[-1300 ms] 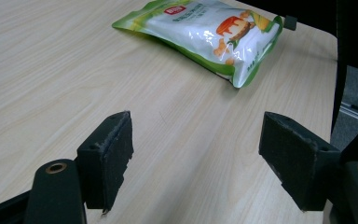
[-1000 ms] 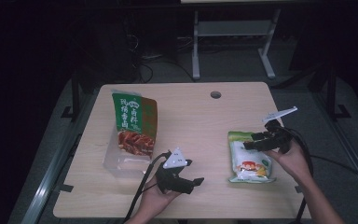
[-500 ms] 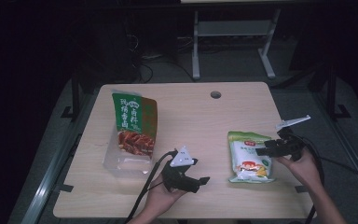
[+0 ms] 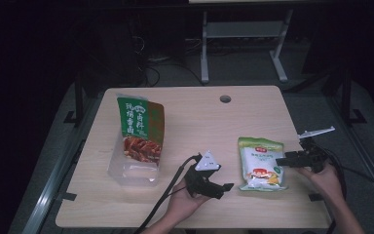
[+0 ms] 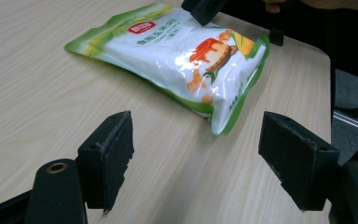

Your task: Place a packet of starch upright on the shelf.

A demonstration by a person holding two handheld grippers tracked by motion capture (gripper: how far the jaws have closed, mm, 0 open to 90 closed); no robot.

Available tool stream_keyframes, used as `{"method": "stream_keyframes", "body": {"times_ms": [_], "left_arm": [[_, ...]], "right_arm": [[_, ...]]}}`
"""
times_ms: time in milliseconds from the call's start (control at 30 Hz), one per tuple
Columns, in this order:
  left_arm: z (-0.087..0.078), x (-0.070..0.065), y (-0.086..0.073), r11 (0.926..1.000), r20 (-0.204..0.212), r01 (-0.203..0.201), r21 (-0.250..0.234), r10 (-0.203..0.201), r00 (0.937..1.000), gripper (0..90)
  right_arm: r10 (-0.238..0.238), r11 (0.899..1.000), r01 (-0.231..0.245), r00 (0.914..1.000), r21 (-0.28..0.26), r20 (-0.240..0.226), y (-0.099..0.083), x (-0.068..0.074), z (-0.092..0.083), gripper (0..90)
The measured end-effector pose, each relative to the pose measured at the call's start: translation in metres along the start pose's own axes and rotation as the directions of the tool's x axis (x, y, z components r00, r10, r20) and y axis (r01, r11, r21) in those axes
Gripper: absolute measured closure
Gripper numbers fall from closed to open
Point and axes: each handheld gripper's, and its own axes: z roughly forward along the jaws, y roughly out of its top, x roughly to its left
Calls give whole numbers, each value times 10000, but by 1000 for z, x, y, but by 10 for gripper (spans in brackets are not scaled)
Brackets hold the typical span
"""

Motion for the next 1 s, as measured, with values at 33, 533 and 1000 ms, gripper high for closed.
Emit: {"method": "stream_keyframes", "body": {"times_ms": [33,533,1000], "left_arm": [[4,-1,1,10000,36,3,14,-3,10000,255],[25,-4,4,9996,167,-79,285,74,9998,255],[25,-1,2,9994,87,-85,327,82,9999,255]], "right_arm": [[140,9999,-141,9998,-81,-137,-1,-2,0,340],[668,9963,-735,9884,-447,-1364,-13,-5,3,486],[369,9988,-414,9878,-267,-1515,-15,12,6,502]]}}
